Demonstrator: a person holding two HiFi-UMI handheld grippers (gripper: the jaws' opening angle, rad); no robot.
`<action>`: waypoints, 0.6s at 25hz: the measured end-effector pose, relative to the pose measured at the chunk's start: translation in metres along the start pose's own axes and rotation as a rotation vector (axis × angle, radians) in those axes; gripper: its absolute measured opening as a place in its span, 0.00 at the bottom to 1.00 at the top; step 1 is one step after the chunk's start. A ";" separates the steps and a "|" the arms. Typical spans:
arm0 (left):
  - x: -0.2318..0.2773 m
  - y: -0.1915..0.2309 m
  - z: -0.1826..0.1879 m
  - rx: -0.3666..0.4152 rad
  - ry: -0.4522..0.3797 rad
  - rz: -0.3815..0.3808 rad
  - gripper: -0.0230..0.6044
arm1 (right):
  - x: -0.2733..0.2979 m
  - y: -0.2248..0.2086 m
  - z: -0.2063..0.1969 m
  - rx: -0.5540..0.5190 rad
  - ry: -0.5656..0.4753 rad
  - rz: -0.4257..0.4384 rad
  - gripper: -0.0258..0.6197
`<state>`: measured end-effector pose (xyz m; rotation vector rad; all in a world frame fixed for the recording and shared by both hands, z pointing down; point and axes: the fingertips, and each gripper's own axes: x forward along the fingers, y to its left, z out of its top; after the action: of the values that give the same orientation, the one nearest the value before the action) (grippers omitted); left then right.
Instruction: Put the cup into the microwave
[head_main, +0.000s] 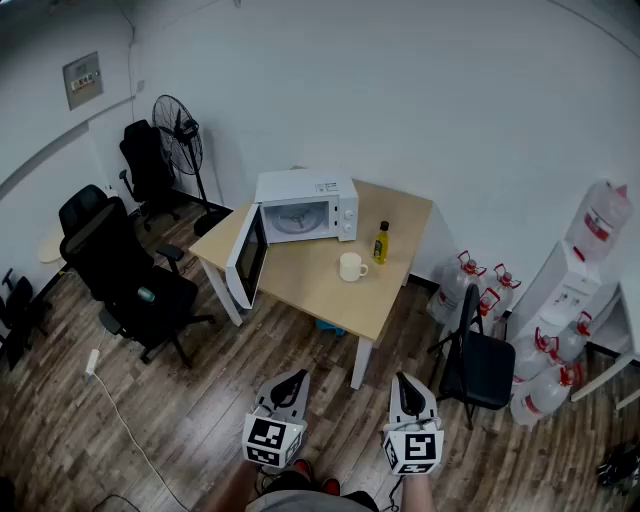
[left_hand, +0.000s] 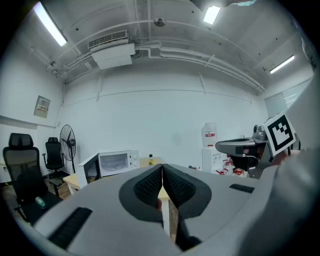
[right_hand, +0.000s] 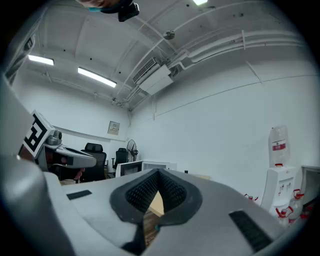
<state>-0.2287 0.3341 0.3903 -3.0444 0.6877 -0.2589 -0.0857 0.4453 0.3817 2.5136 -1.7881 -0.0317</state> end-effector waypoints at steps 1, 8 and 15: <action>0.001 0.000 0.000 -0.002 0.000 0.001 0.07 | 0.001 0.000 -0.001 -0.004 -0.001 0.005 0.07; 0.013 -0.002 -0.003 -0.003 0.007 0.001 0.07 | 0.005 -0.008 -0.006 -0.001 0.004 0.000 0.07; 0.030 -0.009 -0.006 -0.014 0.015 -0.013 0.07 | 0.012 -0.025 -0.013 0.017 0.019 -0.008 0.07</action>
<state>-0.1995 0.3297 0.4018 -3.0639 0.6738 -0.2791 -0.0575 0.4429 0.3936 2.5239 -1.7792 0.0074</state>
